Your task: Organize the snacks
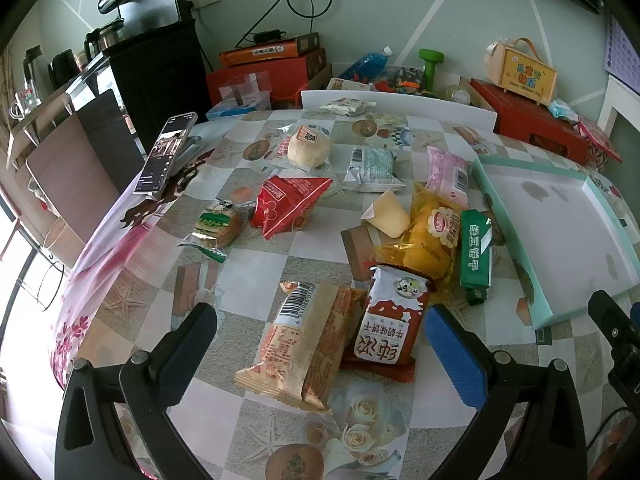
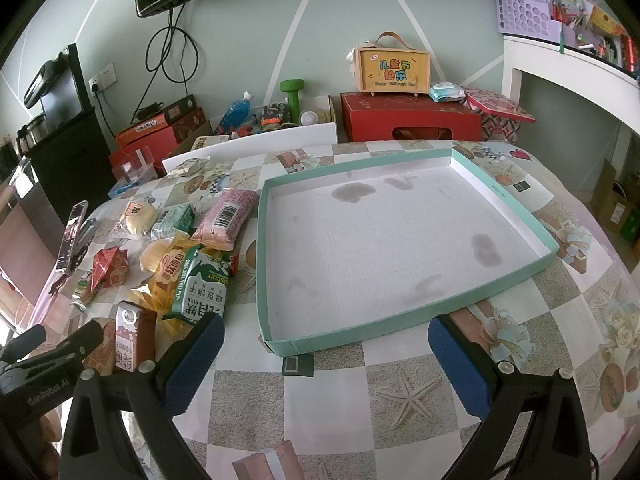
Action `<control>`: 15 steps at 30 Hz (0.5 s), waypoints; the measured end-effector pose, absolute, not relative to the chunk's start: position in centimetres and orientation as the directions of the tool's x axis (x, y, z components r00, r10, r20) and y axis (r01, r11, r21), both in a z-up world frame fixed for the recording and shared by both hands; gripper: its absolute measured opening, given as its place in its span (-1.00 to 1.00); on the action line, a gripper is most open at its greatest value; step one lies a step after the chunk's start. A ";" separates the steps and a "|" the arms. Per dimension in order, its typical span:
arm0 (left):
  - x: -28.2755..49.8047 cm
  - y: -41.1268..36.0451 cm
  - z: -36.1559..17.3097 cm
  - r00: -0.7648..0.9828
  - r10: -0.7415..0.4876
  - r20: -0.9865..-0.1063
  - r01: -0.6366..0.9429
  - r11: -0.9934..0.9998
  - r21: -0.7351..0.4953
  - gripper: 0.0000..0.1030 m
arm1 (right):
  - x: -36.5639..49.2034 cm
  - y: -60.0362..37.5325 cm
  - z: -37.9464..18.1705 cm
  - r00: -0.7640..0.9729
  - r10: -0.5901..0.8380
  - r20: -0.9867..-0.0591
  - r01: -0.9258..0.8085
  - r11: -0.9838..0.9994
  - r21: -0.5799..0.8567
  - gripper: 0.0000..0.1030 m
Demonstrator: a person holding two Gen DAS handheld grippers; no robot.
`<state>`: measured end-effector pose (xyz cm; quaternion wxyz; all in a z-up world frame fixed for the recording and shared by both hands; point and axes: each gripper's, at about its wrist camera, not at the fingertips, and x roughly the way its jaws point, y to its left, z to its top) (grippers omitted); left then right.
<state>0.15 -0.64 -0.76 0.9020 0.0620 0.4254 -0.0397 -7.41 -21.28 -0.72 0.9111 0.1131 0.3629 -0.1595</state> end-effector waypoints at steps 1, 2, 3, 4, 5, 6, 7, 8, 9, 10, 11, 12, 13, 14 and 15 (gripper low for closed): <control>0.2 -0.6 -0.8 0.635 -0.019 -0.773 0.125 0.989 0.078 1.00 | -7.4 -21.3 -0.7 0.686 -0.208 -0.697 0.373 0.923 0.091 1.00; 0.2 -0.6 -0.8 0.634 -0.018 -0.773 0.124 0.989 0.078 1.00 | -7.4 -21.3 -0.7 0.686 -0.209 -0.697 0.373 0.923 0.090 1.00; 0.2 -0.6 -0.8 0.634 -0.019 -0.773 0.124 0.989 0.078 1.00 | -7.4 -21.3 -0.7 0.686 -0.208 -0.697 0.373 0.923 0.091 1.00; 0.2 -0.6 -0.7 0.634 -0.018 -0.773 0.124 0.989 0.078 1.00 | -7.4 -21.3 -0.7 0.685 -0.208 -0.698 0.373 0.924 0.090 1.00; 0.2 -0.6 -0.8 0.634 -0.019 -0.773 0.124 0.989 0.078 1.00 | -7.4 -21.3 -0.7 0.685 -0.209 -0.698 0.373 0.924 0.090 1.00; 0.2 -0.6 -0.8 0.634 -0.019 -0.773 0.124 0.989 0.078 1.00 | -7.4 -21.3 -0.7 0.686 -0.209 -0.697 0.373 0.924 0.090 1.00; 0.2 -0.6 -0.8 0.634 -0.019 -0.773 0.124 0.989 0.078 1.00 | -7.4 -21.3 -0.7 0.686 -0.209 -0.697 0.373 0.924 0.090 1.00; 0.2 -0.6 -0.8 0.634 -0.019 -0.773 0.124 0.989 0.078 1.00 | -7.4 -21.3 -0.7 0.686 -0.209 -0.697 0.373 0.924 0.090 1.00; 0.2 -0.6 -0.8 0.634 -0.019 -0.773 0.124 0.989 0.078 1.00 | -7.4 -21.3 -0.7 0.685 -0.209 -0.698 0.372 0.924 0.090 1.00; 0.1 -0.6 -0.8 0.634 -0.018 -0.773 0.124 0.989 0.078 1.00 | -7.4 -21.3 -0.7 0.685 -0.209 -0.698 0.373 0.924 0.090 1.00; 0.1 -0.6 -0.8 0.634 -0.019 -0.773 0.124 0.989 0.078 1.00 | -7.4 -21.3 -0.7 0.685 -0.209 -0.698 0.372 0.924 0.090 1.00; 0.1 -0.7 -0.8 0.635 -0.019 -0.773 0.124 0.989 0.078 1.00 | -7.4 -21.3 -0.7 0.686 -0.209 -0.698 0.372 0.924 0.090 1.00; 0.1 -0.7 -0.8 0.635 -0.019 -0.773 0.124 0.989 0.078 1.00 | -7.5 -21.3 -0.7 0.685 -0.208 -0.698 0.372 0.924 0.089 1.00; 0.1 -0.7 -0.8 0.635 -0.019 -0.773 0.124 0.989 0.078 1.00 | -7.4 -21.3 -0.7 0.686 -0.209 -0.697 0.372 0.924 0.090 1.00; 0.1 -0.7 -0.8 0.635 -0.020 -0.773 0.125 0.989 0.078 1.00 | -7.5 -21.3 -0.7 0.685 -0.208 -0.698 0.372 0.924 0.089 1.00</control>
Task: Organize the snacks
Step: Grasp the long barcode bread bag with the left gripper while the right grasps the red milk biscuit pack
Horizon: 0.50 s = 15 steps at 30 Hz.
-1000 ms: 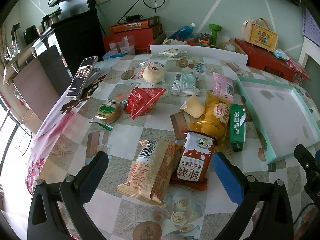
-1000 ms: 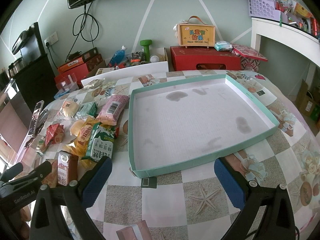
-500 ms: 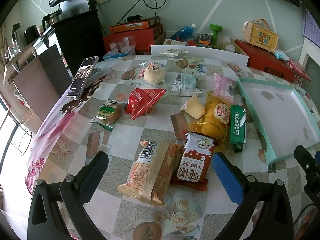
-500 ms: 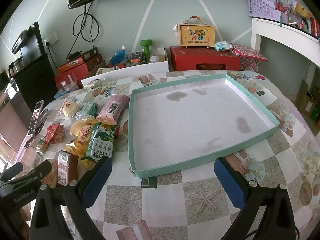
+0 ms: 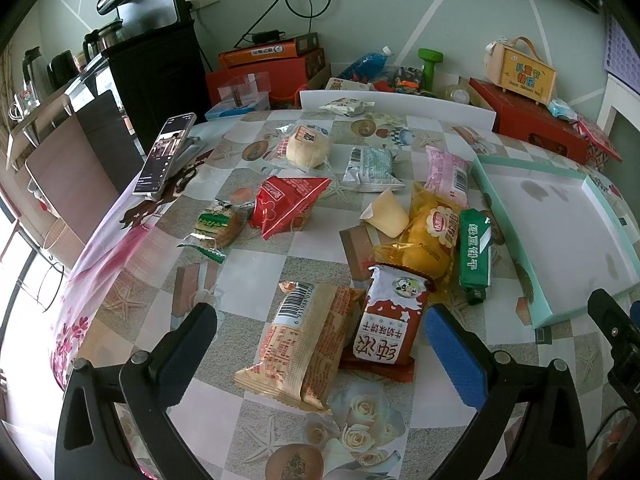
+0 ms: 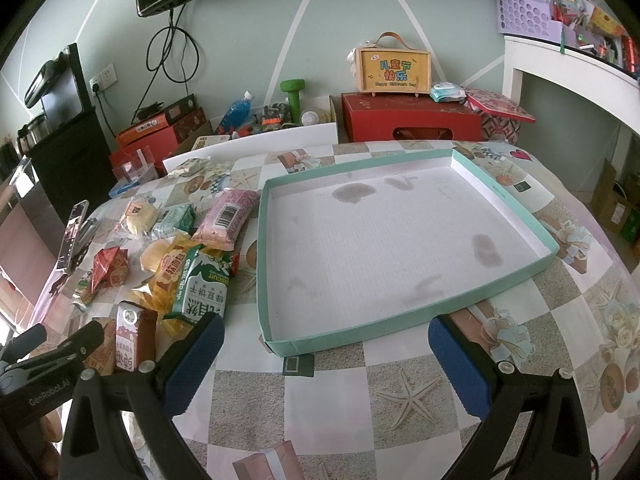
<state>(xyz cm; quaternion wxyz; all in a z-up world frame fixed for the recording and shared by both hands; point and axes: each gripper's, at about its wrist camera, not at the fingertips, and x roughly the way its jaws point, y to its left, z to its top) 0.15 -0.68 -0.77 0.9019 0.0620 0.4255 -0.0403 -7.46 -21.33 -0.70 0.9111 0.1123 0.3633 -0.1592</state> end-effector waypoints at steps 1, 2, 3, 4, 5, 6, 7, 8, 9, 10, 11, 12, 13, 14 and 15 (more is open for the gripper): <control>0.1 -0.7 -0.8 0.635 -0.021 -0.772 0.126 0.989 0.077 1.00 | -7.4 -21.3 -0.7 0.685 -0.209 -0.698 0.372 0.924 0.089 1.00; 0.1 -0.7 -0.7 0.635 -0.022 -0.772 0.127 0.989 0.077 1.00 | -7.5 -21.4 -0.7 0.685 -0.209 -0.698 0.371 0.924 0.088 1.00; 0.1 -0.7 -0.7 0.635 -0.023 -0.772 0.128 0.989 0.076 1.00 | -7.4 -21.3 -0.7 0.686 -0.208 -0.697 0.372 0.924 0.090 1.00; 0.1 -0.7 -0.7 0.636 -0.024 -0.772 0.128 0.989 0.075 1.00 | -7.5 -21.3 -0.7 0.686 -0.209 -0.697 0.372 0.924 0.089 1.00; 0.1 -0.7 -0.7 0.636 -0.028 -0.771 0.128 0.989 0.070 1.00 | -7.5 -21.3 -0.7 0.686 -0.209 -0.697 0.371 0.925 0.088 1.00; 0.1 -0.6 -0.7 0.637 -0.030 -0.770 0.128 0.990 0.067 1.00 | -7.3 -21.1 -0.8 0.686 -0.209 -0.697 0.371 0.924 0.089 1.00; 0.1 -0.6 -0.6 0.638 -0.033 -0.769 0.127 0.990 0.063 1.00 | -7.3 -21.1 -0.8 0.687 -0.208 -0.696 0.369 0.925 0.088 1.00; 0.0 -0.4 -0.5 0.639 -0.038 -0.768 0.127 0.990 0.056 1.00 | -7.3 -21.1 -0.7 0.687 -0.208 -0.696 0.369 0.925 0.088 1.00; 0.0 -0.2 -0.4 0.642 -0.045 -0.766 0.124 0.991 0.045 1.00 | -7.4 -21.0 -0.7 0.693 -0.203 -0.692 0.361 0.928 0.089 1.00; 0.0 0.1 -0.2 0.646 -0.053 -0.762 0.123 0.992 0.035 1.00 | -7.3 -20.9 -0.6 0.697 -0.199 -0.689 0.356 0.930 0.092 1.00; 0.0 0.3 -0.1 0.648 -0.055 -0.760 0.121 0.992 0.031 1.00 | -7.1 -20.5 -0.5 0.702 -0.192 -0.686 0.348 0.933 0.095 1.00; 0.1 0.6 0.0 0.650 -0.054 -0.758 0.114 0.993 0.027 1.00 | -6.9 -20.1 -0.3 0.710 -0.180 -0.681 0.333 0.938 0.099 1.00; 0.1 0.8 0.1 0.650 -0.054 -0.758 0.111 0.994 0.024 1.00 | -6.7 -19.7 -0.3 0.717 -0.169 -0.677 0.318 0.942 0.102 1.00; 0.2 1.1 0.1 0.647 -0.057 -0.761 0.110 0.994 0.019 1.00 | -6.7 -19.6 -0.2 0.719 -0.166 -0.675 0.312 0.945 0.101 1.00; 0.3 1.3 0.1 0.643 -0.061 -0.763 0.107 0.994 0.011 1.00 | -6.5 -19.1 -0.1 0.726 -0.156 -0.670 0.295 0.950 0.098 1.00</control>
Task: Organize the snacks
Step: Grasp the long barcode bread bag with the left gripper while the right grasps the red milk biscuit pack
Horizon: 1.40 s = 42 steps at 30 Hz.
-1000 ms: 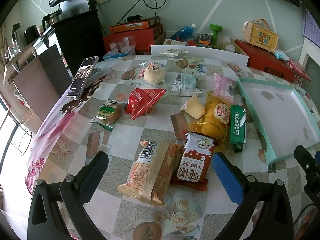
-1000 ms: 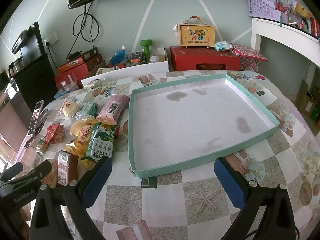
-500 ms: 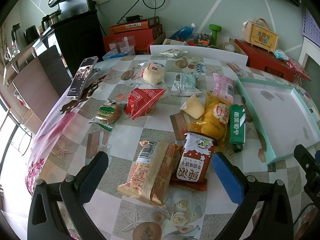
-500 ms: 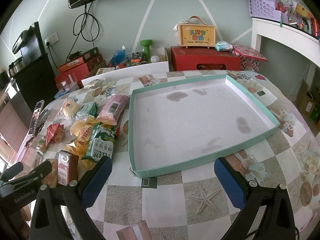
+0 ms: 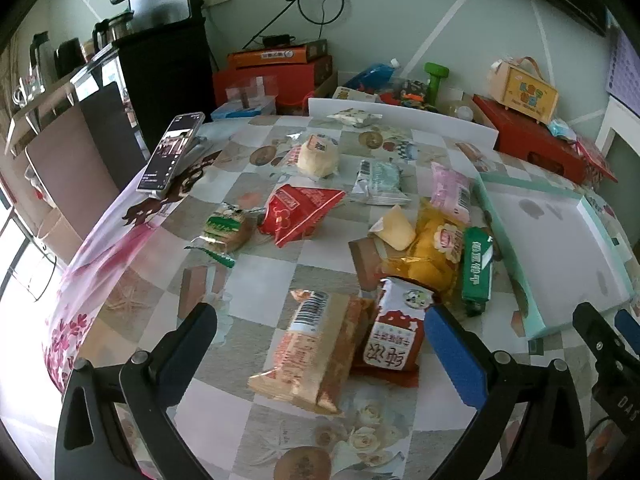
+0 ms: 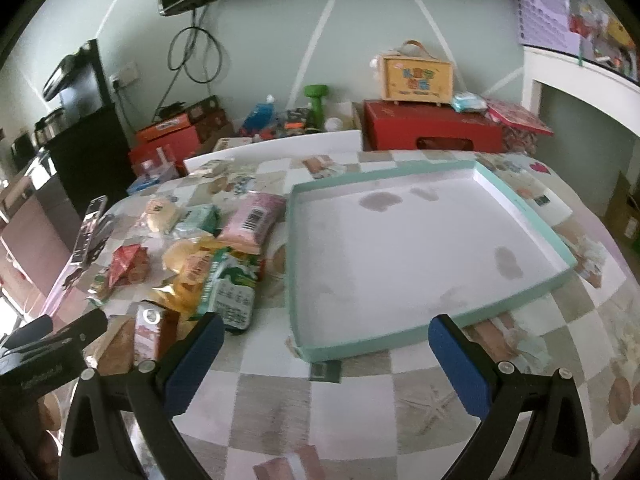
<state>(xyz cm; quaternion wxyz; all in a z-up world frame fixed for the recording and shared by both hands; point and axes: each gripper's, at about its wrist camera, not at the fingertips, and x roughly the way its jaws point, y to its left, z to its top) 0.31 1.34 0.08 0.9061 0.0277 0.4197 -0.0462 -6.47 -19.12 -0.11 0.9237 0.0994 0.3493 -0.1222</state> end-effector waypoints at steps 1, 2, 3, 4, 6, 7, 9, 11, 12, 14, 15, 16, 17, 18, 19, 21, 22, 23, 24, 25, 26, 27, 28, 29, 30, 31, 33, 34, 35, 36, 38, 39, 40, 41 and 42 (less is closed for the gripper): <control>0.4 1.5 0.1 0.641 -0.063 -0.765 0.105 0.994 0.007 1.00 | -6.3 -18.9 -0.1 0.730 -0.149 -0.667 0.284 0.954 0.097 1.00; 0.4 1.8 0.1 0.637 -0.062 -0.768 0.101 0.995 0.004 1.00 | -6.2 -18.5 0.0 0.734 -0.140 -0.664 0.271 0.958 0.098 1.00; 0.5 1.9 0.0 0.634 -0.058 -0.771 0.097 0.995 0.005 1.00 | -5.9 -18.1 0.0 0.739 -0.122 -0.662 0.251 0.963 0.103 1.00; 0.5 2.1 -0.1 0.625 -0.052 -0.779 0.090 0.996 0.006 1.00 | -5.6 -17.6 0.0 0.743 -0.094 -0.663 0.225 0.968 0.115 1.00; 0.6 2.5 -0.4 0.610 -0.049 -0.791 0.080 0.997 0.001 1.00 | -5.1 -16.7 -0.1 0.747 -0.038 -0.663 0.180 0.973 0.146 1.00; 0.8 2.8 -0.7 0.598 -0.047 -0.800 0.070 0.998 -0.006 1.00 | -4.9 -16.4 -0.2 0.748 -0.015 -0.664 0.163 0.973 0.162 1.00; 1.2 3.4 -1.2 0.578 -0.046 -0.815 0.053 0.998 -0.018 1.00 | -4.2 -15.6 -0.4 0.747 0.040 -0.664 0.130 0.970 0.204 1.00; 1.5 4.1 -1.7 0.558 -0.048 -0.829 0.036 0.999 -0.034 1.00 | -3.7 -15.1 -0.6 0.743 0.074 -0.665 0.114 0.965 0.235 1.00; 1.6 4.3 -1.8 0.552 -0.049 -0.832 0.030 0.999 -0.039 1.00 | -3.4 -14.8 -0.8 0.740 0.094 -0.666 0.105 0.962 0.252 1.00; 1.8 4.5 -2.0 0.542 -0.053 -0.839 0.025 0.999 -0.047 1.00 | -2.7 -14.2 -1.3 0.730 0.130 -0.671 0.090 0.955 0.283 1.00; 1.9 4.5 -2.2 0.534 -0.062 -0.843 0.030 0.998 -0.054 1.00 | -2.3 -13.9 -1.6 0.721 0.154 -0.676 0.080 0.950 0.301 1.00; 2.0 4.5 -2.4 0.526 -0.069 -0.848 0.036 0.998 -0.059 0.99 | -2.0 -13.7 -1.8 0.713 0.167 -0.681 0.075 0.947 0.311 1.00; 2.1 4.4 -2.6 0.516 -0.072 -0.854 0.040 0.997 -0.061 0.95 | -1.8 -13.6 -2.0 0.708 0.176 -0.684 0.072 0.945 0.318 1.00; 2.2 4.4 -2.9 0.503 -0.067 -0.861 0.037 0.998 -0.056 0.89 | -1.4 -13.3 -2.3 0.700 0.190 -0.689 0.070 0.941 0.330 1.00; 2.3 4.3 -3.1 0.493 -0.071 -0.867 0.039 0.997 -0.059 0.85 | -1.1 -13.1 -2.4 0.692 0.196 -0.695 0.067 0.941 0.333 1.00; 2.5 4.2 -3.6 0.471 -0.092 -0.877 0.052 0.996 -0.077 0.78 | -0.7 -12.8 -2.8 0.677 0.211 -0.705 0.058 0.940 0.337 1.00; 2.5 4.2 -3.7 0.463 -0.099 -0.881 0.056 0.995 -0.082 0.75 | -0.5 -12.7 -3.0 0.671 0.219 -0.709 0.054 0.939 0.341 0.99; 2.7 4.1 -4.0 0.446 -0.107 -0.888 0.062 0.994 -0.089 0.73 | -0.2 -12.4 -3.1 0.663 0.227 -0.714 0.049 0.938 0.344 0.98; 2.8 4.0 -4.3 0.433 -0.113 -0.894 0.065 0.993 -0.094 0.70 | 0.0 -12.3 -3.3 0.656 0.232 -0.718 0.044 0.938 0.344 0.98; 2.9 4.0 -4.6 0.417 -0.119 -0.901 0.069 0.993 -0.099 0.68 | 0.1 -12.1 -3.4 0.651 0.236 -0.722 0.041 0.939 0.343 0.97; 3.1 4.0 -4.9 0.405 -0.125 -0.906 0.070 0.992 -0.106 0.67 | 0.3 -11.9 -3.6 0.646 0.239 -0.725 0.038 0.939 0.342 0.97; 3.1 4.0 -5.0 0.395 -0.131 -0.909 0.068 0.991 -0.113 0.62 | 0.5 -11.8 -3.7 0.640 0.244 -0.729 0.036 0.938 0.345 0.96; 3.3 4.2 -5.3 0.385 -0.138 -0.913 0.061 0.990 -0.125 0.58 | 0.7 -11.7 -3.9 0.633 0.249 -0.733 0.035 0.936 0.349 0.96; 3.4 4.5 -5.4 0.377 -0.142 -0.915 0.048 0.990 -0.134 0.51 | 0.9 -11.6 -4.0 0.628 0.253 -0.736 0.035 0.936 0.351 0.95; 3.5 4.8 -5.6 0.372 -0.146 -0.917 0.036 0.989 -0.143 0.49 | 1.1 -11.5 -4.2 0.621 0.260 -0.740 0.031 0.935 0.355 0.93; 3.6 5.2 -5.8 0.366 -0.147 -0.919 0.021 0.988 -0.150 0.49 | 1.2 -11.4 -4.3 0.617 0.263 -0.741 0.028 0.934 0.355 0.92; 3.7 6.1 -6.1 0.362 -0.137 -0.922 -0.016 0.988 -0.153 0.44 | 1.5 -11.2 -4.5 0.608 0.268 -0.747 0.027 0.934 0.357 0.92; 3.8 6.6 -6.1 0.362 -0.132 -0.923 -0.033 0.988 -0.154 0.39 | 1.6 -11.1 -4.7 0.602 0.272 -0.750 0.026 0.933 0.359 0.89; 3.9 7.1 -6.2 0.363 -0.133 -0.922 -0.054 0.985 -0.164 0.37 | 1.7 -10.9 -4.8 0.596 0.271 -0.756 0.024 0.935 0.355 0.86; 3.9 7.7 -6.2 0.369 -0.140 -0.919 -0.072 0.981 -0.178 0.34 | 1.8 -10.6 -5.0 0.588 0.264 -0.765 0.018 0.941 0.338 0.80; 4.1 8.7 -6.3 0.379 -0.139 -0.915 -0.099 0.977 -0.189 0.34 | 2.0 -9.8 -5.4 0.571 0.256 -0.780 0.001 0.950 0.312 0.79; 4.1 9.1 -6.4 0.380 -0.132 -0.916 -0.112 0.976 -0.187 0.32 | 2.1 -9.5 -5.6 0.565 0.255 -0.785 -0.007 0.952 0.305 0.79; 4.1 9.4 -6.5 0.380 -0.126 -0.916 -0.121 0.975 -0.185 0.29 | 2.2 -9.0 -5.7 0.560 0.255 -0.788 -0.018 0.955 0.295 0.79; 4.0 9.7 -6.5 0.381 -0.120 -0.917 -0.129 0.975 -0.181 0.26 | 2.3 -8.6 -5.7 0.558 0.251 -0.791 -0.027 0.958 0.285 0.79; 4.0 9.8 -6.5 0.381 -0.117 -0.917 -0.131 0.975 -0.179 0.20 | 2.4 -8.1 -5.9 0.554 0.241 -0.797 -0.040 0.964 0.264 0.74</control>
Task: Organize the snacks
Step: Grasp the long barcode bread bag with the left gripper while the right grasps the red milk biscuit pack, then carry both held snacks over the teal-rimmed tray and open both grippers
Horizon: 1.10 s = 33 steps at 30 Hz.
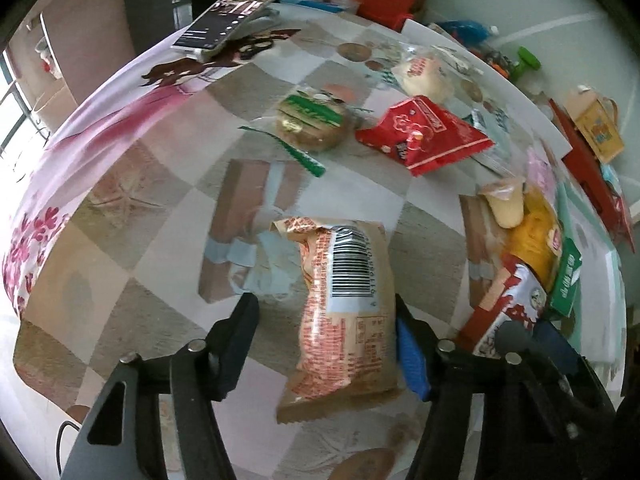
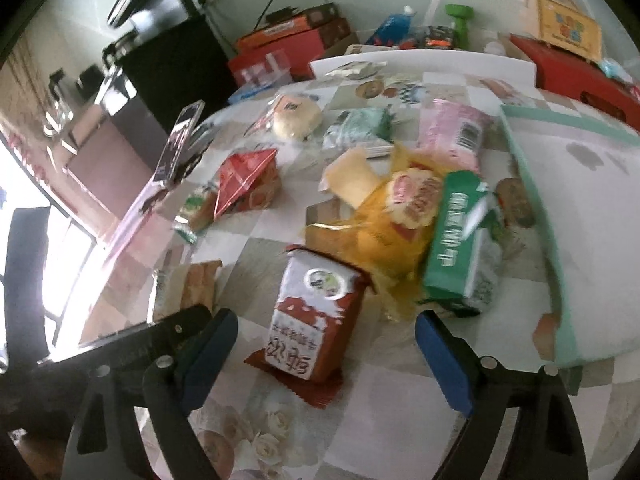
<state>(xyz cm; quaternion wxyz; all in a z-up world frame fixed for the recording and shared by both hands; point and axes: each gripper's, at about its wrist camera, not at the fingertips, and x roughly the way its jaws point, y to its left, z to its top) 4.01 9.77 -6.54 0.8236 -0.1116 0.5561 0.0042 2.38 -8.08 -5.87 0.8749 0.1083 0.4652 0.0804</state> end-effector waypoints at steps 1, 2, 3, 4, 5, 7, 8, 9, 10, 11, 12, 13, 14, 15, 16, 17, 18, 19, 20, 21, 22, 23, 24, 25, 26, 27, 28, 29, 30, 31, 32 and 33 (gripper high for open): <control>4.0 9.8 -6.5 0.382 -0.111 -0.917 -0.135 0.975 -0.174 0.12 | 2.5 -7.7 -6.0 0.552 0.234 -0.800 -0.045 0.967 0.252 0.69; 3.9 9.9 -6.5 0.383 -0.106 -0.917 -0.137 0.976 -0.170 0.08 | 2.7 -7.5 -6.1 0.547 0.226 -0.806 -0.049 0.970 0.239 0.69; 3.8 10.0 -6.5 0.384 -0.100 -0.918 -0.142 0.976 -0.166 0.04 | 2.9 -7.2 -6.4 0.541 0.215 -0.813 -0.049 0.973 0.224 0.67; 3.8 10.1 -6.5 0.385 -0.101 -0.917 -0.144 0.975 -0.168 0.04 | 3.1 -7.1 -6.5 0.538 0.213 -0.816 -0.050 0.974 0.221 0.61; 3.7 10.1 -6.5 0.386 -0.104 -0.917 -0.144 0.975 -0.171 0.04 | 3.2 -7.1 -6.7 0.533 0.213 -0.819 -0.050 0.974 0.221 0.56; 3.7 10.3 -6.4 0.387 -0.107 -0.916 -0.141 0.975 -0.173 -0.03 | 3.4 -7.0 -6.9 0.527 0.212 -0.823 -0.049 0.974 0.220 0.26; 3.8 10.2 -6.4 0.389 -0.111 -0.915 -0.137 0.975 -0.176 -0.07 | 3.4 -7.0 -7.0 0.524 0.214 -0.824 -0.051 0.974 0.221 0.18; 3.9 10.1 -6.4 0.390 -0.116 -0.913 -0.134 0.974 -0.181 -0.17 | 3.4 -7.0 -7.0 0.521 0.224 -0.824 -0.057 0.972 0.228 0.05; 3.9 10.1 -6.4 0.390 -0.123 -0.913 -0.131 0.974 -0.187 -0.18 | 3.3 -7.0 -6.9 0.519 0.233 -0.822 -0.063 0.970 0.236 -0.07; 4.0 10.0 -6.3 0.391 -0.121 -0.913 -0.132 0.974 -0.185 -0.19 | 3.3 -7.0 -6.9 0.518 0.241 -0.821 -0.068 0.968 0.241 -0.08; 3.9 10.1 -6.3 0.391 -0.122 -0.912 -0.132 0.974 -0.187 -0.20 | 3.2 -6.9 -6.8 0.519 0.241 -0.820 -0.072 0.968 0.239 -0.12; 3.9 10.0 -6.3 0.391 -0.123 -0.912 -0.132 0.973 -0.188 -0.22 | 3.1 -6.9 -6.7 0.520 0.240 -0.820 -0.074 0.969 0.237 -0.16; 3.8 10.1 -6.1 0.395 -0.128 -0.910 -0.132 0.972 -0.194 -0.23 | 3.1 -6.9 -6.7 0.520 0.241 -0.819 -0.074 0.969 0.237 -0.18; 3.8 10.0 -6.0 0.400 -0.129 -0.908 -0.134 0.971 -0.197 -0.24 | 3.1 -7.0 -6.6 0.518 0.246 -0.819 -0.073 0.967 0.244 -0.19; 3.8 9.9 -5.8 0.407 -0.127 -0.905 -0.135 0.971 -0.197 -0.24 | 3.0 -7.0 -6.5 0.518 0.250 -0.818 -0.073 0.966 0.249 -0.19; 3.6 9.9 -5.5 0.414 -0.125 -0.902 -0.135 0.971 -0.196 -0.25 | 3.0 -7.0 -6.4 0.520 0.254 -0.816 -0.073 0.965 0.253 -0.19; 3.5 9.9 -5.2 0.420 -0.124 -0.899 -0.133 0.971 -0.196 -0.25 | 2.9 -7.1 -6.2 0.523 0.260 -0.811 -0.076 0.963 0.260 -0.19; 3.5 9.8 -5.0 0.428 -0.124 -0.895 -0.131 0.972 -0.197 -0.25 | 2.8 -7.1 -5.9 0.530 0.270 -0.804 -0.082 0.960 0.268 -0.19; 3.4 9.7 -4.6 0.438 -0.121 -0.891 -0.127 0.973 -0.194 -0.25 | 2.7 -7.1 -5.7 0.534 0.272 -0.801 -0.084 0.959 0.270 -0.19; 3.2 9.6 -4.4 0.441 -0.119 -0.890 -0.126 0.973 -0.192 -0.25 | 2.6 -7.1 -5.4 0.540 0.276 -0.795 -0.087 0.958 0.274 -0.19; 3.1 9.5 -4.0 0.446 -0.122 -0.887 -0.124 0.973 -0.196 -0.25 | 2.5 -7.2 -5.1 0.544 0.286 -0.789 -0.092 0.955 0.283 -0.19; 2.9 9.5 -3.8 0.451 -0.126 -0.884 -0.122 0.972 -0.200 -0.25 | 2.3 -7.2 -4.8 0.547 0.294 -0.784 -0.095 0.952 0.291 -0.19; 2.8 9.4 -3.2 0.461 -0.131 -0.878 -0.118 0.971 -0.206 -0.25 | 2.0 -7.4 -4.1 0.561 0.310 -0.768 -0.103 0.946 0.307 -0.19; 2.7 9.2 -2.8 0.469 -0.131 -0.873 -0.114 0.972 -0.207 -0.25 | 1.8 -7.6 -3.6 0.573 0.320 -0.755 -0.112 0.943 0.315 -0.19; 2.6 9.1 -2.2 0.482 -0.131 -0.866 -0.108 0.972 -0.207 -0.25 | 1.6 -7.7 -3.0 0.588 0.325 -0.740 -0.120 0.941 0.318 -0.19; 2.5 8.9 -1.5 0.497 -0.131 -0.858 -0.102 0.973 -0.208 -0.25 | 1.4 -7.9 -2.2 0.610 0.326 -0.722 -0.125 0.940 0.319 -0.19; 2.5 8.7 -0.9 0.506 -0.133 -0.852 -0.098 0.973 -0.210 -0.25 | 1.3 -8.2 -1.7 0.626 0.324 -0.710 -0.126 0.940 0.318 -0.19; 2.5 8.4 -0.3 0.518 -0.139 -0.844 -0.091 0.972 -0.216 -0.25 | 1.1 -8.6 -1.0 0.649 0.316 -0.692 -0.125 0.941 0.313 -0.19; 2.7 8.0 0.5 0.533 -0.146 -0.834 -0.081 0.972 -0.222 -0.25 | 1.0 -9.2 -0.4 0.669 0.303 -0.679 -0.118 0.945 0.305 -0.19; 3.0 7.6 1.0 0.541 -0.150 -0.827 -0.074 0.972 -0.225 -0.25 | 0.9 -9.8 0.0 0.687 0.287 -0.667 -0.109 0.949 0.296 -0.19; 3.2 7.1 1.5 0.551 -0.156 -0.820 -0.064 0.972 -0.228 -0.25 | 0.9 -10.3 0.4 0.702 0.273 -0.658 -0.098 0.952 0.290 -0.19; 3.6 6.5 2.1 0.560 -0.167 -0.812 -0.050 0.971 -0.234 -0.25 | 0.8 -11.5 1.0 0.725 0.247 -0.643 -0.073 0.956 0.284 -0.19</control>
